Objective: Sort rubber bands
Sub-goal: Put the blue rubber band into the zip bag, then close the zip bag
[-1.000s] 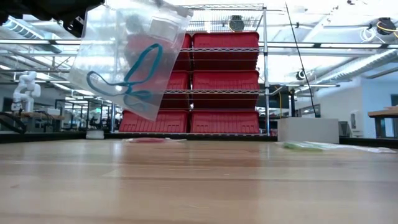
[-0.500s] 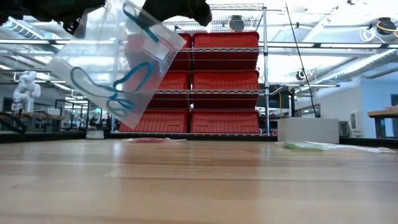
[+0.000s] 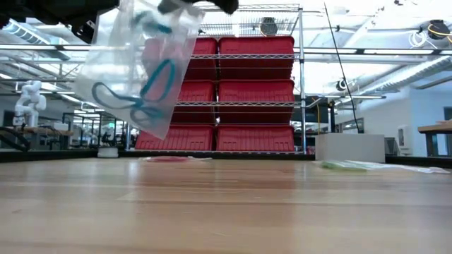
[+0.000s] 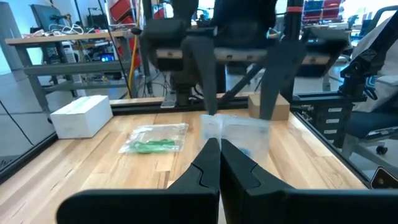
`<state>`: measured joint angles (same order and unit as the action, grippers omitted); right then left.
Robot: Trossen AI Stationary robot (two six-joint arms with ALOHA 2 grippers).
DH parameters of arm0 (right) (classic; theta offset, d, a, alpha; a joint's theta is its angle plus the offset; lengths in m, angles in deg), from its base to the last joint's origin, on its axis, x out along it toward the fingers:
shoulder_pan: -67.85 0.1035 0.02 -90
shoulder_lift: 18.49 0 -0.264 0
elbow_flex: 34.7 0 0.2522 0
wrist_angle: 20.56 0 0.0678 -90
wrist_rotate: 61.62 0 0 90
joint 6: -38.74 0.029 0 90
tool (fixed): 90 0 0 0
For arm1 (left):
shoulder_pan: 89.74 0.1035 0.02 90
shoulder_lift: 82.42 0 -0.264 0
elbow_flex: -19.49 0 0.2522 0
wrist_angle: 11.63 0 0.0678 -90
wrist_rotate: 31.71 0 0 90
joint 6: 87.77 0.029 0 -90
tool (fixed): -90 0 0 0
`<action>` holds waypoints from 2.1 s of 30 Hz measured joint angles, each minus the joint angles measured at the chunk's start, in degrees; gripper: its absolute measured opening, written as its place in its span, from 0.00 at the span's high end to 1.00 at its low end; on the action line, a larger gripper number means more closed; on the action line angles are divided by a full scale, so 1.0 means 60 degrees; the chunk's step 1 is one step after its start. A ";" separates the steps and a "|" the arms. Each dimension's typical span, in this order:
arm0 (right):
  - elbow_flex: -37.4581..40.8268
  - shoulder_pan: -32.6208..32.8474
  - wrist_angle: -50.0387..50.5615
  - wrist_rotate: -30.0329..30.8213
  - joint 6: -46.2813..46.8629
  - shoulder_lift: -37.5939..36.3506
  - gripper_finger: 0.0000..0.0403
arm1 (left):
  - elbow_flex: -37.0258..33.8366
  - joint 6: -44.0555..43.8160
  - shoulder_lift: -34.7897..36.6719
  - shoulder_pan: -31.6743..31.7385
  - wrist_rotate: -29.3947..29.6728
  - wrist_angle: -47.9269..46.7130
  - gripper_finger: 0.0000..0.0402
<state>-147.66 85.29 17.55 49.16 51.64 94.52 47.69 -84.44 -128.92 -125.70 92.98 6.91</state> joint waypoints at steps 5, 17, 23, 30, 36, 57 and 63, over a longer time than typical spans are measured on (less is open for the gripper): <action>-0.0864 0.0162 0.1036 -0.0071 -0.0011 -0.0006 0.53 | -0.0002 -0.0001 -0.0001 0.0000 0.0004 -0.0007 1.00; -0.2443 0.0762 0.6501 0.1204 0.1525 -0.0028 0.53 | 0.0002 -0.0011 0.0003 -0.0004 0.1113 -0.0372 1.00; -0.1881 0.1295 0.9295 0.1849 0.4070 -0.0026 0.53 | 0.0026 -0.0405 -0.0001 0.0000 0.3605 -0.1619 1.00; -0.0428 0.1738 0.9070 0.1971 0.5857 -0.0013 0.53 | 0.0855 -0.0467 -0.0239 0.0004 0.4703 -0.3089 1.00; 0.0821 0.1667 0.7931 0.1602 0.6860 -0.0014 0.53 | 0.1451 -0.0889 -0.1564 0.0374 0.4390 -0.4161 1.00; 0.2546 0.1675 0.7164 0.1185 0.9271 -0.0013 0.66 | 0.3262 -0.3800 -0.5866 0.1816 -0.1488 -0.3959 0.88; 0.2566 0.1675 0.6371 0.1499 0.9164 -0.0013 0.71 | 0.3284 -0.3498 -0.6263 0.2125 -0.2451 -0.2402 0.70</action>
<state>-132.27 95.34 55.78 58.15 106.63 94.44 67.40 -105.42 -166.50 -112.95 78.28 -7.51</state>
